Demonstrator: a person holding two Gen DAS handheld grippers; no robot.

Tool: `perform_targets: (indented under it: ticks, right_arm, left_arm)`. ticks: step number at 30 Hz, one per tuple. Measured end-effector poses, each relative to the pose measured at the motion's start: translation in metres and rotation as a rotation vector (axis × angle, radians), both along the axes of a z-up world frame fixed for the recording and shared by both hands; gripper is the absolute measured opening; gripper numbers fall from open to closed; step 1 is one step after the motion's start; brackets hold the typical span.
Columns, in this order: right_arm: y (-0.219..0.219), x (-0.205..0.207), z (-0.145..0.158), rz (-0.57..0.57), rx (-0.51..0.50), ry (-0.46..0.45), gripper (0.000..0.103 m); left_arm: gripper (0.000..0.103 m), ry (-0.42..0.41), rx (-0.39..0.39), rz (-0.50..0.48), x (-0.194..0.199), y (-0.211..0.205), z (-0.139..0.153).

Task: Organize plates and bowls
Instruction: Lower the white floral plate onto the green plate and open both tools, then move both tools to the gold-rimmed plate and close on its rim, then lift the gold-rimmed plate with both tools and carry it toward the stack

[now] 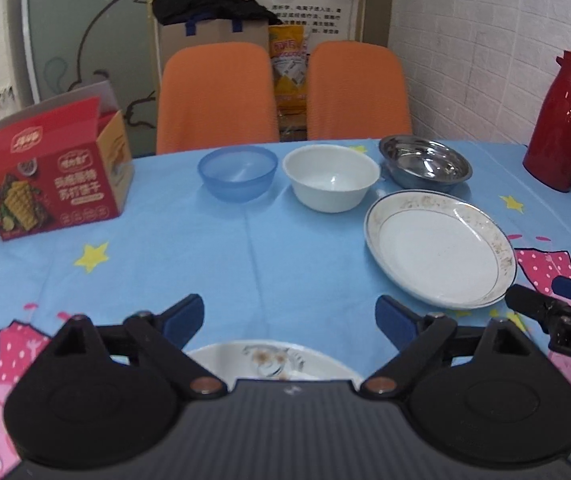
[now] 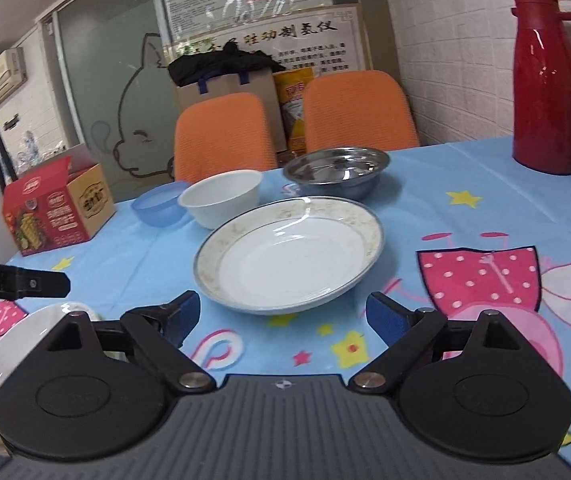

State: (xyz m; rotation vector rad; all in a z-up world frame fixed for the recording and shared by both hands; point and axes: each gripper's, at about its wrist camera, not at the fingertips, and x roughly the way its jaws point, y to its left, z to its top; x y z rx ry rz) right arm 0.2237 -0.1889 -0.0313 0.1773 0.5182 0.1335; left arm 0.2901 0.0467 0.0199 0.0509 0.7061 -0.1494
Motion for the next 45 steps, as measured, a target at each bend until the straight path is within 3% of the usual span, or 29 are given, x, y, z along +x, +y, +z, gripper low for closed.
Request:
perform_targets:
  ticks: [5,14,23,32,35,37,39,42,45]
  right_arm:
    - [-0.032,0.049,-0.002,-0.049,0.029,0.045,0.103]
    - [-0.047,0.092,-0.017,-0.047,0.009,0.107,0.103]
    - [-0.046,0.111,-0.028,-0.010,-0.015,0.144,0.103]
    - [-0.036,0.113,-0.029,0.024,-0.054,0.130,0.103]
    - [-0.032,0.111,-0.030,0.040,-0.070,0.122,0.103]
    - [-0.027,0.110,-0.030,0.052,-0.091,0.112,0.103]
    - [-0.021,0.109,-0.029,0.065,-0.105,0.101,0.098]
    - [-0.020,0.108,-0.028,0.030,-0.089,0.105,0.096]
    - [-0.019,0.102,-0.024,0.006,-0.054,0.115,0.096]
  left_arm:
    - [0.091,0.029,0.052,-0.064,0.043,-0.042,-0.005]
    - [0.091,0.115,0.050,-0.141,0.102,-0.079,-0.029]
    - [0.091,0.247,-0.028,-0.123,0.148,-0.091,-0.059]
    - [0.089,0.224,-0.025,-0.124,0.146,-0.093,-0.063]
    - [0.081,0.209,-0.029,-0.132,0.142,-0.095,-0.062]
    - [0.069,0.193,-0.023,-0.149,0.138,-0.099,-0.060]
    - [0.069,0.191,-0.022,-0.131,0.136,-0.102,-0.060]
    - [0.059,0.223,-0.044,-0.111,0.134,-0.101,-0.055]
    - [0.058,0.188,-0.025,-0.126,0.122,-0.101,-0.045]
